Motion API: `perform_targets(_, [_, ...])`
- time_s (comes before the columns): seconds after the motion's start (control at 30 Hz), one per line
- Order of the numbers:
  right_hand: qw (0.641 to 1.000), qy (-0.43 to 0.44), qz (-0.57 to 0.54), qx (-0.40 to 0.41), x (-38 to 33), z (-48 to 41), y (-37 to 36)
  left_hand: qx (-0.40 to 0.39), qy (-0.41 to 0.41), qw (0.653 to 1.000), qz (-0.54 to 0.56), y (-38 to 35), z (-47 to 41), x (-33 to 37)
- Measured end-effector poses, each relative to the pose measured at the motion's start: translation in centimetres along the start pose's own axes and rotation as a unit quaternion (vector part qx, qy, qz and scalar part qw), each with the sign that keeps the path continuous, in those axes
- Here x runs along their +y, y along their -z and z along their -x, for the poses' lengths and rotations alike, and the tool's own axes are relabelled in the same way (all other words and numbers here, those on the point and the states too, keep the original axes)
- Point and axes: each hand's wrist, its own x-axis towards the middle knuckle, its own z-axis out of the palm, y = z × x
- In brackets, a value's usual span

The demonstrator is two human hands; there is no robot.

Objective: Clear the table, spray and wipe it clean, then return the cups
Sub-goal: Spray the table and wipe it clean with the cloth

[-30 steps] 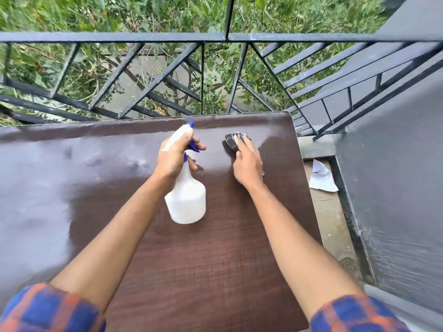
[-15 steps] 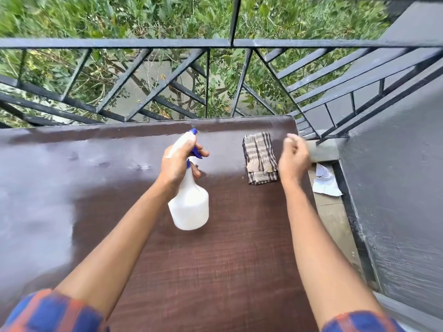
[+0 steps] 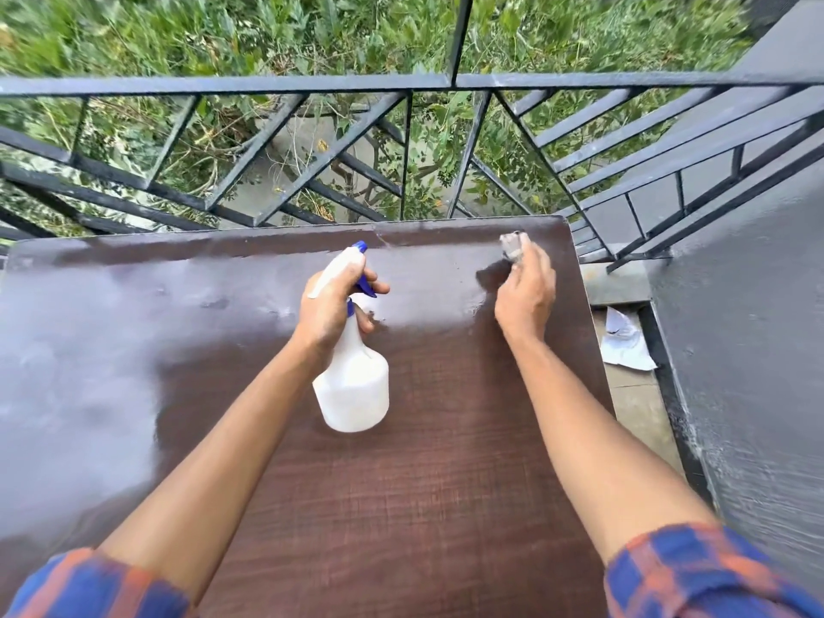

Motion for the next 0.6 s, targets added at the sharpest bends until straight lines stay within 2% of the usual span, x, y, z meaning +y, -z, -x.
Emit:
perform_targets(0.07, [0.997, 0.062, -0.018, -0.030, -1.7, 2.3, 0.3, 0.003, 0.002, 1.000, 0.001, 0.3, 0.2, -0.2])
perform_targets(0.13, [0.981, 0.165, -0.018, -0.098, -2.4, 5.9, -0.4, 0.007, 0.007, 1.000, -0.007, 0.5, 0.2, -0.5])
perform_targets(0.2, [0.951, 0.248, 0.070, -0.173, -2.0, 9.8, -1.6, 0.007, 0.009, 1.000, -0.029, 0.4, 0.0, -0.7])
perform_targets(0.23, [0.938, 0.261, 0.117, -0.193, -1.5, 10.9, -2.1, 0.006, 0.009, 0.999, -0.033, 0.4, -0.1, -0.8])
perform_targets(0.43, [0.918, 0.287, 0.166, -0.216, 1.2, 7.1, -1.3, 0.002, 0.017, 0.999, -0.035, -0.5, -1.4, -1.5])
perform_targets(0.5, [0.936, 0.245, 0.181, -0.178, 3.8, 2.8, -0.2, -0.003, 0.020, 0.999, -0.028, -0.9, -2.0, -1.5])
perform_targets(0.6, [0.964, 0.106, 0.210, -0.127, 8.2, -4.8, 1.4, -0.009, 0.021, 1.000, -0.016, -1.1, -3.1, -1.6])
